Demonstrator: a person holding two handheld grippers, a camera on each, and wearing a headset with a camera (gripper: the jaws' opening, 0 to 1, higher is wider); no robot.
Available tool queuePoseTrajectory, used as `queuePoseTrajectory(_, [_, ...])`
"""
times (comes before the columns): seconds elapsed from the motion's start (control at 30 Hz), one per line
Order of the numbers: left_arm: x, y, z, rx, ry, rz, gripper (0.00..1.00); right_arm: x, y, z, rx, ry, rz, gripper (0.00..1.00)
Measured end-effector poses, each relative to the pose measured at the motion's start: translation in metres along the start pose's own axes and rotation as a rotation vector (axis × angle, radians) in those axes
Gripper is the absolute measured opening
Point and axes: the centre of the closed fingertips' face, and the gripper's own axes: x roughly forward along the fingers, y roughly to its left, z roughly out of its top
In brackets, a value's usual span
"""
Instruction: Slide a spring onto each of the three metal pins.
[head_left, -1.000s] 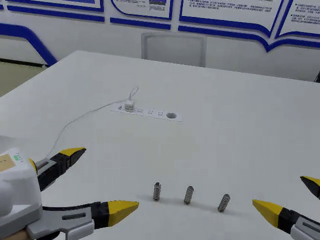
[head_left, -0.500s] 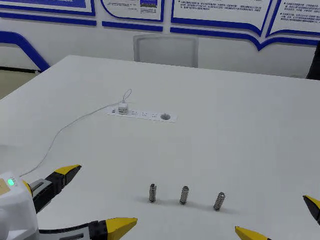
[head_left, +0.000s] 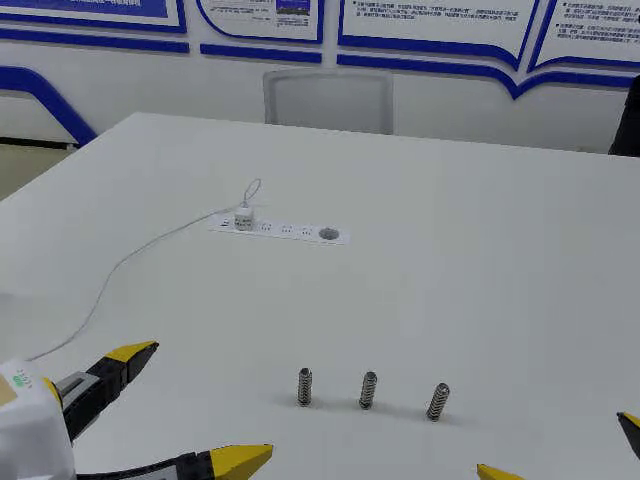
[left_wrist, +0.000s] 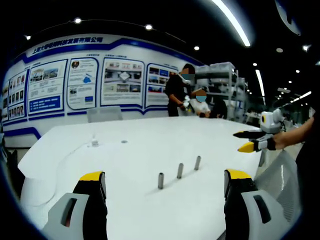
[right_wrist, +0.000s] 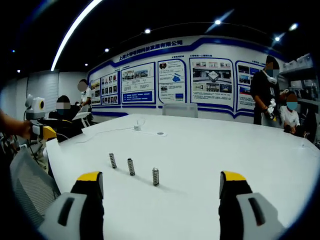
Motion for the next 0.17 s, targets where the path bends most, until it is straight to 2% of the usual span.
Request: queuePoseTrajectory(0.17, [0.0002, 0.0004, -0.0015, 0.0, 0.007, 0.0, 1.0, -0.0003, -0.0045, -0.0014, 0.0, 0.006, -0.021, 0.97])
